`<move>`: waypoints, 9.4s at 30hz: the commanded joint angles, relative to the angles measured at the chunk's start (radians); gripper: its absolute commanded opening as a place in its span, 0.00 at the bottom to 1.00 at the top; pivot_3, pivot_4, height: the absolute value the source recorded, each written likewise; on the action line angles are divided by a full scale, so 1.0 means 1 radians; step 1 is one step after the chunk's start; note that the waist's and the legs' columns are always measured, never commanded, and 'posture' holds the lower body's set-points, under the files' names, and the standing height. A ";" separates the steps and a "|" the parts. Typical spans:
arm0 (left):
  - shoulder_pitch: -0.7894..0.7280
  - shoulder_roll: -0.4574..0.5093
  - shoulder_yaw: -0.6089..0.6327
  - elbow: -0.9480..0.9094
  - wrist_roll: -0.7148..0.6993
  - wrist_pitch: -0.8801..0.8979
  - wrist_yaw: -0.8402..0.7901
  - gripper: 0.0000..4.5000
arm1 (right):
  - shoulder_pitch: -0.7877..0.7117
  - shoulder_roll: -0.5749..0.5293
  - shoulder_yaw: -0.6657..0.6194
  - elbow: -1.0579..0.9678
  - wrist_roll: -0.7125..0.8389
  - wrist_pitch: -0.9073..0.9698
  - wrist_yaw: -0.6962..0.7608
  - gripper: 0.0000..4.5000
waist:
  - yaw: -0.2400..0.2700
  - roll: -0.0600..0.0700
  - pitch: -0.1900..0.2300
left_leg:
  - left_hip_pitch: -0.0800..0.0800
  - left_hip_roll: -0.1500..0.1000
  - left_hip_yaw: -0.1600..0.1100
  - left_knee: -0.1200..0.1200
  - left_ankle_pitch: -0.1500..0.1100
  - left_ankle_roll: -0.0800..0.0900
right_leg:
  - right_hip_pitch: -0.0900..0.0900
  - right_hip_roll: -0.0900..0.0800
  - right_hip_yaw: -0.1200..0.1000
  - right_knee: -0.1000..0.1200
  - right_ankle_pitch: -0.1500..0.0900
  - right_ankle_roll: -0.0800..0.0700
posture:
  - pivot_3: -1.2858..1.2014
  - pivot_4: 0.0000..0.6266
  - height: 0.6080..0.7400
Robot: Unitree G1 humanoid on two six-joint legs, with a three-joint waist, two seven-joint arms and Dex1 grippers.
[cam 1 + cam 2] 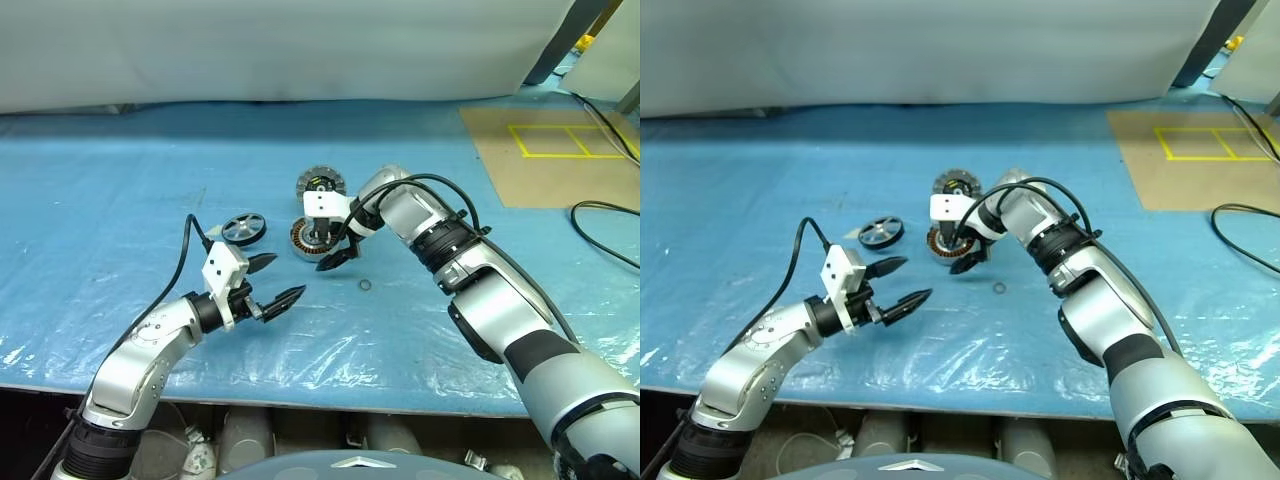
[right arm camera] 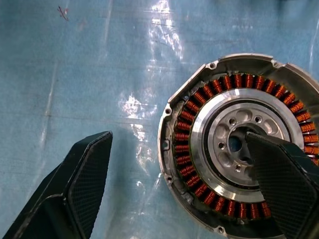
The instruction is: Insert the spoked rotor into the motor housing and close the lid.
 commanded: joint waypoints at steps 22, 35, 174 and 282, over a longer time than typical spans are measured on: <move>-0.024 -0.048 -0.008 -0.010 0.015 -0.036 0.031 1.00 | 0.003 0.001 0.006 -0.092 -0.056 0.008 0.043 0.41 | 0.000 0.000 0.000 | 0.000 0.000 0.000 0.000 -0.002 0.003 | 0.001 0.000 0.000 0.000 0.000 0.000 | 0.52 0.24 1.00; -0.050 -0.020 0.013 -0.012 -0.014 -0.015 -0.006 1.00 | 0.112 -0.083 0.085 -0.585 -0.007 0.397 0.166 0.41 | 0.000 0.000 0.000 | 0.000 0.001 -0.002 -0.001 0.000 0.000 | -0.001 0.001 0.000 0.000 0.000 0.000 | 0.52 0.24 1.00; 0.099 0.128 -0.054 -0.012 0.097 -0.267 -0.181 1.00 | 0.873 -0.271 -0.345 -0.204 0.286 -0.506 -0.366 0.15 | 0.005 -0.014 -0.010 | 0.036 0.001 0.000 -0.019 -0.005 -0.001 | 0.039 0.003 0.004 -0.032 -0.006 0.010 | 0.52 0.24 1.00; 0.149 0.108 -0.017 -0.133 0.114 -0.208 -0.038 1.00 | 0.527 -0.074 -0.158 -0.459 0.315 -0.182 -0.179 0.15 | -0.002 -0.006 -0.004 | 0.015 0.002 0.001 -0.016 -0.003 -0.005 | 0.015 0.005 0.003 -0.019 -0.004 0.003 | 0.52 0.24 1.00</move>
